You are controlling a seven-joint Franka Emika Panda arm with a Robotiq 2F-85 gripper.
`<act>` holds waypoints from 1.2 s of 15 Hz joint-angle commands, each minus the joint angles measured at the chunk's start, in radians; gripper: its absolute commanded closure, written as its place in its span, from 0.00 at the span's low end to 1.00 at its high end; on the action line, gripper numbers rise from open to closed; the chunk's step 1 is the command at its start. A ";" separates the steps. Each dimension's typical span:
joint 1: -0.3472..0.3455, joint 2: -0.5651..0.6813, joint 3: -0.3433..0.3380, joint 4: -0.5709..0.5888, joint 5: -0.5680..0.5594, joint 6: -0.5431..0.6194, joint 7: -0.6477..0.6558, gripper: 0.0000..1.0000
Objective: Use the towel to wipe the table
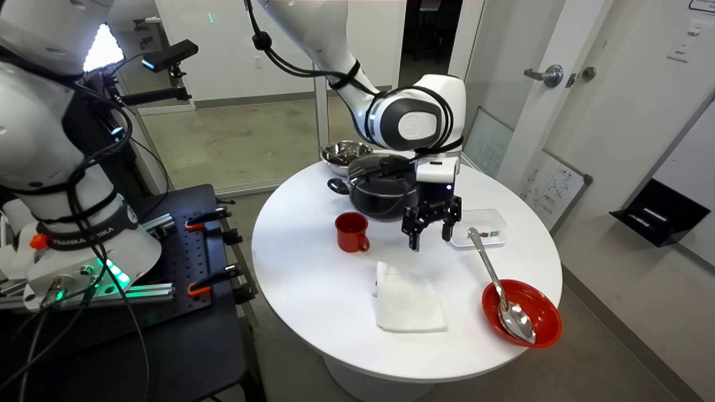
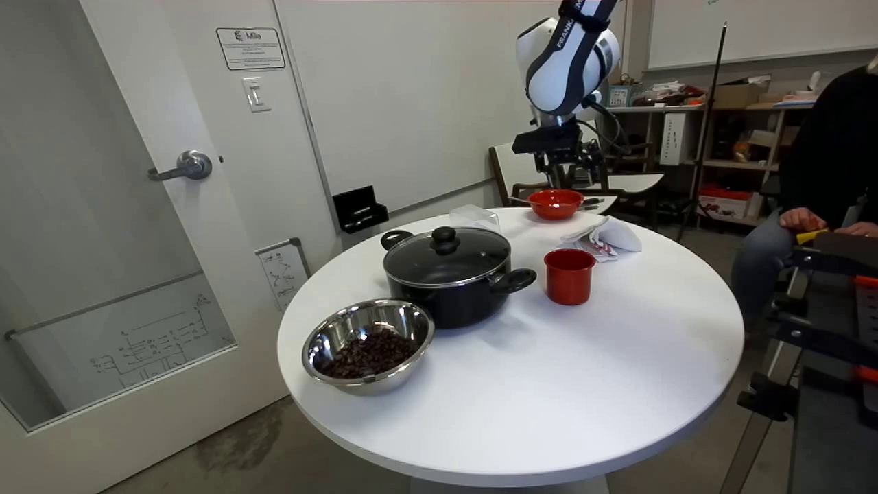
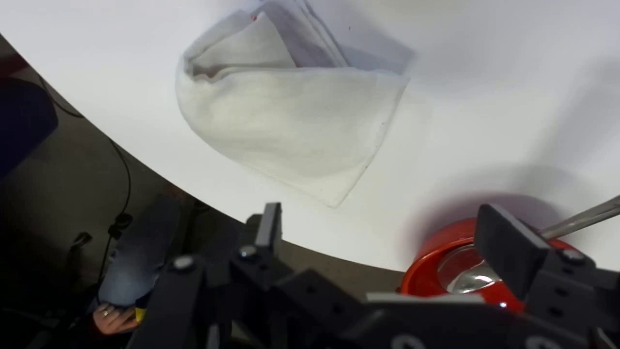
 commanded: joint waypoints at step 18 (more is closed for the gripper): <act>-0.236 -0.253 0.173 -0.441 0.320 0.167 -0.671 0.00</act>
